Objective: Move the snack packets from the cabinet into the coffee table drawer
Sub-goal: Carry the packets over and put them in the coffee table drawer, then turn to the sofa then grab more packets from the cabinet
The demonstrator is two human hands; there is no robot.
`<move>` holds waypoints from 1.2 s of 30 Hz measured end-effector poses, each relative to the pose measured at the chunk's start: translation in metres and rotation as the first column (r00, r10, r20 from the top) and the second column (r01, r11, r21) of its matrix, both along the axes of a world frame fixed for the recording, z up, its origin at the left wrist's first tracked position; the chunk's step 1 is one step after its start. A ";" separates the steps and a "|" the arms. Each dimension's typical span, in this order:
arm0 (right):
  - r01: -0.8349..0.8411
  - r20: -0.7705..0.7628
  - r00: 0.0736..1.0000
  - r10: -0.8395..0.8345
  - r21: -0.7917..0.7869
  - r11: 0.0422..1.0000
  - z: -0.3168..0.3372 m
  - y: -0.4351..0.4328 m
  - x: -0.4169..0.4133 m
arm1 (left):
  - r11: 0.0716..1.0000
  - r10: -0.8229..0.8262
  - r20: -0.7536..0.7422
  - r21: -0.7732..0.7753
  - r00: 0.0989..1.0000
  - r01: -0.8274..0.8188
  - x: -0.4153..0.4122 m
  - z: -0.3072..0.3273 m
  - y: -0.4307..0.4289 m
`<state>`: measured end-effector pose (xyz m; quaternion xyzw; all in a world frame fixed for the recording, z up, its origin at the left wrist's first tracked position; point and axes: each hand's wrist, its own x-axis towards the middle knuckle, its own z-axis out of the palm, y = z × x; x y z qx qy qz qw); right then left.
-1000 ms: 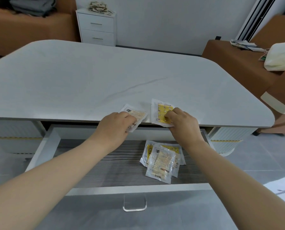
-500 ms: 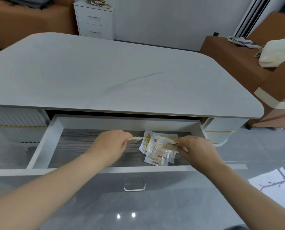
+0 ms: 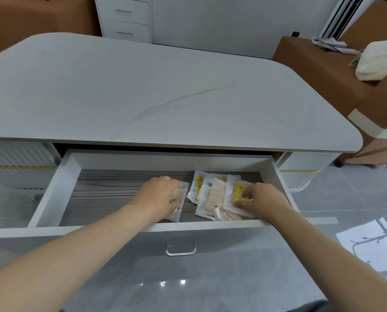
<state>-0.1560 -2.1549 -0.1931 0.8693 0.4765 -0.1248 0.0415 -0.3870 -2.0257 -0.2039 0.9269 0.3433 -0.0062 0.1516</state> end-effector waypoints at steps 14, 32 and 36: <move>-0.037 0.003 0.999 0.037 0.170 0.985 0.101 -0.046 -0.039 | 0.992 0.089 0.198 -0.110 0.976 -0.068 -0.014 0.090 -0.037; -0.141 0.174 0.983 0.063 0.482 0.865 0.294 -0.101 -0.053 | 0.982 -0.131 0.412 0.177 0.902 0.062 -0.020 0.294 -0.071; -0.128 0.176 0.983 0.043 0.506 0.853 0.291 -0.067 -0.012 | 0.976 -0.147 0.441 0.210 0.885 0.058 0.032 0.297 -0.032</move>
